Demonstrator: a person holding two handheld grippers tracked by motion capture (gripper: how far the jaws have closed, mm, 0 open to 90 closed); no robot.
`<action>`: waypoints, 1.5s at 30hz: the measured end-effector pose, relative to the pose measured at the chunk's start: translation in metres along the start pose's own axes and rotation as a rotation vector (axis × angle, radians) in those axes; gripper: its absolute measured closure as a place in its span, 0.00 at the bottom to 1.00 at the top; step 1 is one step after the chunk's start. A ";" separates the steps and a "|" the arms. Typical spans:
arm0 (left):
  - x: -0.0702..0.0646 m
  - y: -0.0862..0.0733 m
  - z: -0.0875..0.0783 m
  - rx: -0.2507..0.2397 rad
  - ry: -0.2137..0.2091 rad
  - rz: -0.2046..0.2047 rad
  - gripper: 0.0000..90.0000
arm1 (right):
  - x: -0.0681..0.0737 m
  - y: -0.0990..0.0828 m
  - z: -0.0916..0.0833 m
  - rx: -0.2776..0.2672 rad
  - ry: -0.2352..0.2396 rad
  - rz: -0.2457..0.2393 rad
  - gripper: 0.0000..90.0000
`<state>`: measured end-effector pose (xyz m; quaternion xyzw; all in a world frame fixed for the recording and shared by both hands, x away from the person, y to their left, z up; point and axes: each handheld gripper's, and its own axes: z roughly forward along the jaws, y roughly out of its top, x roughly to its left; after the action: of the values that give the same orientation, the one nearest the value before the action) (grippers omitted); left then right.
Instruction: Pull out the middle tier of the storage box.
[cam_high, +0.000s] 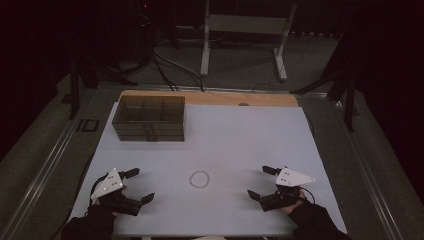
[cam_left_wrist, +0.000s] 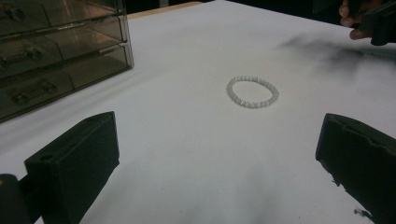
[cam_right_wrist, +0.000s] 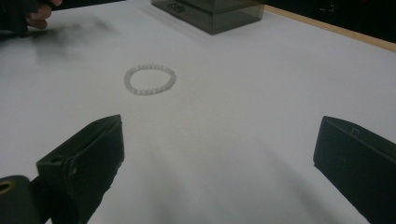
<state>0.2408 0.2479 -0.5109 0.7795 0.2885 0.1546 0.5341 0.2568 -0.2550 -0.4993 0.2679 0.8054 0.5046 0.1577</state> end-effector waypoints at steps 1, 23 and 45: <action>0.000 0.000 0.000 -0.002 -0.001 0.000 0.01 | 0.000 0.000 0.001 0.006 0.002 -0.004 0.02; -0.005 0.002 0.001 -0.004 -0.008 0.043 0.01 | 0.003 0.001 0.000 0.007 0.002 -0.012 0.02; -0.008 0.024 -0.005 0.000 -0.044 0.103 0.01 | 0.003 0.003 -0.002 -0.020 -0.004 -0.004 0.02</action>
<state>0.2387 0.2400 -0.4866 0.7966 0.2361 0.1647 0.5315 0.2544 -0.2535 -0.4959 0.2659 0.8006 0.5116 0.1630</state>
